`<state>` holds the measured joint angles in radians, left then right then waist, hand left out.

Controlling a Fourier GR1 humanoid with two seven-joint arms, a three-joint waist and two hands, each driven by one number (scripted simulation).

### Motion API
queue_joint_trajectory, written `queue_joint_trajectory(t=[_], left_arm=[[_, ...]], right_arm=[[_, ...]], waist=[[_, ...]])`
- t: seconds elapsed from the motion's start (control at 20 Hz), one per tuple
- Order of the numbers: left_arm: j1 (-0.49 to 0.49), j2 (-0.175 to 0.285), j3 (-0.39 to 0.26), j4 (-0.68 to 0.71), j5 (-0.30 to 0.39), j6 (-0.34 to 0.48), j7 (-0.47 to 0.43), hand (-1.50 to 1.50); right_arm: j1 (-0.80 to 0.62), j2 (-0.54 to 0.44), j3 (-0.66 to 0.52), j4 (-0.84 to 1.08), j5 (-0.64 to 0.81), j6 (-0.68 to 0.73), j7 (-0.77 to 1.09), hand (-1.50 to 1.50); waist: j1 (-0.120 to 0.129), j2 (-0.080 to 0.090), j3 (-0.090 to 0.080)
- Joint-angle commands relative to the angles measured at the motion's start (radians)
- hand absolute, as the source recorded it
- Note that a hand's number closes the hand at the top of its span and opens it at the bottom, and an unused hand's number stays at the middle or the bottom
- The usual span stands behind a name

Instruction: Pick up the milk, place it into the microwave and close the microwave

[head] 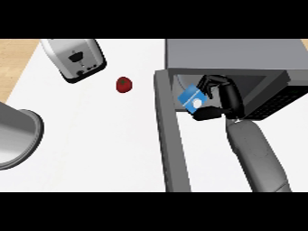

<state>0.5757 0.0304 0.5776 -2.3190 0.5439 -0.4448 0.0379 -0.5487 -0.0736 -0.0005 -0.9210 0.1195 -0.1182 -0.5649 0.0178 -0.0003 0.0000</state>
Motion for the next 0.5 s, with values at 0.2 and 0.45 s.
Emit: queue_joint_trajectory(t=[0.2,0.45], left_arm=[[-0.051,0.034,0.017,-0.016,0.059,0.022,0.053,-1.50],[-0.088,0.044,0.020,0.017,0.049,0.003,0.037,-1.50]], right_arm=[[-0.303,0.006,-0.012,0.263,0.129,-0.166,0.112,1.50],[-0.350,-0.018,-0.061,0.494,0.162,-0.259,-0.030,1.50]], waist=[[0.024,0.010,0.001],[0.042,0.022,0.002]])
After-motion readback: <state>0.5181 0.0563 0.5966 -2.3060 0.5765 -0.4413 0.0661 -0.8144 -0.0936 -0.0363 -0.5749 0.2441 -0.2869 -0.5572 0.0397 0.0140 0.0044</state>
